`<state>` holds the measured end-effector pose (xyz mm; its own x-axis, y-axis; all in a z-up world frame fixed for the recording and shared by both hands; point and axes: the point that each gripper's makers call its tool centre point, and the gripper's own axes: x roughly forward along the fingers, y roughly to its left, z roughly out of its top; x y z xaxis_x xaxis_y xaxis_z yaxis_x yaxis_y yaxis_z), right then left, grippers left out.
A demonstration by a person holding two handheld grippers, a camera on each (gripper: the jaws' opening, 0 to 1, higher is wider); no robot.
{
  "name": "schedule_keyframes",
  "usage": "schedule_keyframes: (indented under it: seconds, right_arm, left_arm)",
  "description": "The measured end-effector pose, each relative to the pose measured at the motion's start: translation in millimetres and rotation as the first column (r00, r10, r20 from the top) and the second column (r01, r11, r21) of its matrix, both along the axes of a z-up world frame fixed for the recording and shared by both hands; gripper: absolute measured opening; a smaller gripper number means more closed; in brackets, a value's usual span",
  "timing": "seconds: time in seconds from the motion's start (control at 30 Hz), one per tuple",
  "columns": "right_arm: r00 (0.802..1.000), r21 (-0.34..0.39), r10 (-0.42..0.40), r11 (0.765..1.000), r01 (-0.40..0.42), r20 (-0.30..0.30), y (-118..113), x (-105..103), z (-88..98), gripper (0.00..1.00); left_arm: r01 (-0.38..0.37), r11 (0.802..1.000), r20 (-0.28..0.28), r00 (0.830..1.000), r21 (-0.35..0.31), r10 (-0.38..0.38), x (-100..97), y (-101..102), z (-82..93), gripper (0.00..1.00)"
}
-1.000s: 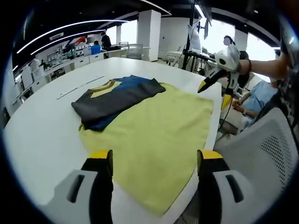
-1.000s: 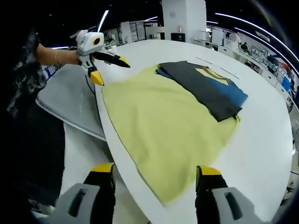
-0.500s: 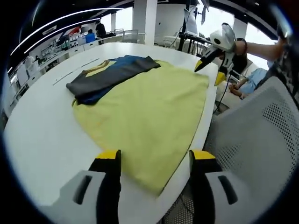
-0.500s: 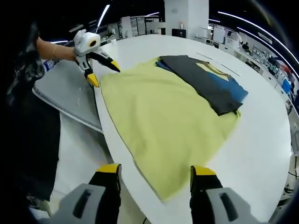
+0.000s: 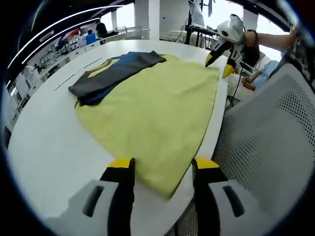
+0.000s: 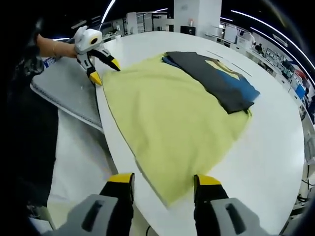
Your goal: Fold the garment on the visible template until the final outline fits inside the template.
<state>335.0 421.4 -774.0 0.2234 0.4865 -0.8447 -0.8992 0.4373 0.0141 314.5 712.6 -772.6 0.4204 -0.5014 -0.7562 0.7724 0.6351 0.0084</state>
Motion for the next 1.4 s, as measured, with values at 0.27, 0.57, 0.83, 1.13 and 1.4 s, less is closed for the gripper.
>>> schedule_keyframes:
  seconds: [0.27,0.57,0.83,1.13,1.4]
  right_arm:
    - [0.999,-0.029,0.043,0.999,-0.042,0.008,-1,0,-0.7,0.37]
    - [0.999,-0.044,0.051,0.998,-0.051,0.003,-7,5,-0.4,0.19]
    - [0.996,-0.075,0.081,0.994,-0.078,0.025,-8,11,-1.2,0.03]
    - [0.997,-0.039,0.071,0.997,-0.073,-0.037,-7,-2,0.9,0.00]
    - [0.993,-0.005,0.052,0.999,-0.053,-0.102,-7,-20,1.8,0.00]
  left_arm:
    - [0.007,1.000,-0.011,1.000,0.023,-0.006,2.9,1,0.2,0.36]
    - [0.008,0.999,-0.031,0.999,0.053,-0.007,8.1,6,-0.3,0.24]
    - [-0.002,0.996,-0.019,1.000,0.087,0.004,15.3,10,-1.2,0.04]
    - [0.003,0.994,-0.026,1.000,0.111,0.000,8.1,15,-1.1,0.01]
    - [-0.008,0.995,-0.138,0.990,0.095,0.021,-13.5,13,1.4,0.01]
